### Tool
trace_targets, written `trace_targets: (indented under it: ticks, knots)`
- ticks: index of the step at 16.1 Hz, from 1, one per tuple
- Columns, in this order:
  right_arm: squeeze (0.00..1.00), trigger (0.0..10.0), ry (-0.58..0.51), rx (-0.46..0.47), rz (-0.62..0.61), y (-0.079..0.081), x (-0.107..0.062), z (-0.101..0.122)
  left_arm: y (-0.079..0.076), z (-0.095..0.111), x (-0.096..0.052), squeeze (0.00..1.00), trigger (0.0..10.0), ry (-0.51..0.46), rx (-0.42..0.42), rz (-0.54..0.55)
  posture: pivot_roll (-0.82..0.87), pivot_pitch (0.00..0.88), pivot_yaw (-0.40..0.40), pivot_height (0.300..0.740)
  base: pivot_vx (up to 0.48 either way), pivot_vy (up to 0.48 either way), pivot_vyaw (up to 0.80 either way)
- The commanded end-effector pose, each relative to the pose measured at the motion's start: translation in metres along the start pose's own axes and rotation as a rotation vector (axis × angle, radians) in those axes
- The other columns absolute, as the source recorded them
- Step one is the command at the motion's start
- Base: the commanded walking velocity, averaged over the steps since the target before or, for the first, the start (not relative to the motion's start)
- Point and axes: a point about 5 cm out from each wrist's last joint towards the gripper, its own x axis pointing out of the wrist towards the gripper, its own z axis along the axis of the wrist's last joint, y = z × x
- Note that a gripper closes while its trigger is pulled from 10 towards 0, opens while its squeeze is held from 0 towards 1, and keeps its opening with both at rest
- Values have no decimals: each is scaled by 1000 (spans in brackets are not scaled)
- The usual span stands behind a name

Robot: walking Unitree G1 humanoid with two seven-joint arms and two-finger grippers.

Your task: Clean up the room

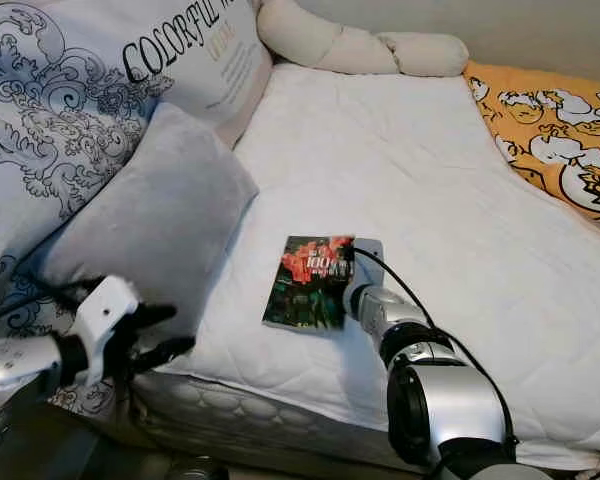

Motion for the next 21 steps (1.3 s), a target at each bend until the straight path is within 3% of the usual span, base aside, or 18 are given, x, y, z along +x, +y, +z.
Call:
trace_targets:
  ticks: [1, 2, 7, 8, 11, 12, 14, 16, 21]
  knots:
    - [1000, 10000, -6, -53, -23, -7, -1, 0, 2, -2, 3, 0, 10000, 12, 4, 15, 237, 0, -15, 740, 0, 0, 0]
    - [1000, 10000, -9, -88, -36, -12, -2, 0, 3, -2, 5, 0, 10000, 9, 4, 22, 230, 0, -16, 740, 0, 0, 0]
    - [1000, 10000, -93, -8, -110, -30, -6, 0, 1, -2, 16, 0, 10000, -11, -5, 27, 184, 0, 3, 740, 0, 0, 0]
    - [0, 10000, -108, -21, -128, -32, -7, -1, 1, -1, 21, 0, 10000, -19, 4, 27, 169, 0, 12, 740, 0, 0, 0]
    - [0, 10000, -173, 53, -120, -37, -10, -2, 7, 4, 33, 0, 10000, -117, -39, 155, 126, 0, 27, 740, 0, 0, 0]
    - [0, 10000, -241, 90, -132, -42, -13, 3, 22, 7, 37, 0, 10000, -182, -88, 330, 98, 0, 36, 740, 0, 0, 0]
    - [0, 10000, -328, 65, -154, -46, -19, 7, 32, 6, 39, 0, 10000, -216, -147, 463, 71, 0, 43, 740, 0, 0, 0]
    - [0, 10000, -450, 17, -175, -39, -32, 9, 31, 2, 43, 0, 10000, -236, -201, 522, 40, 0, 34, 740, 0, -122, 0]
    - [0, 10000, -478, 5, -199, -25, -49, -14, 25, -8, 42, 0, 10000, -231, -210, 595, 60, 0, -7, 740, 0, -418, 0]
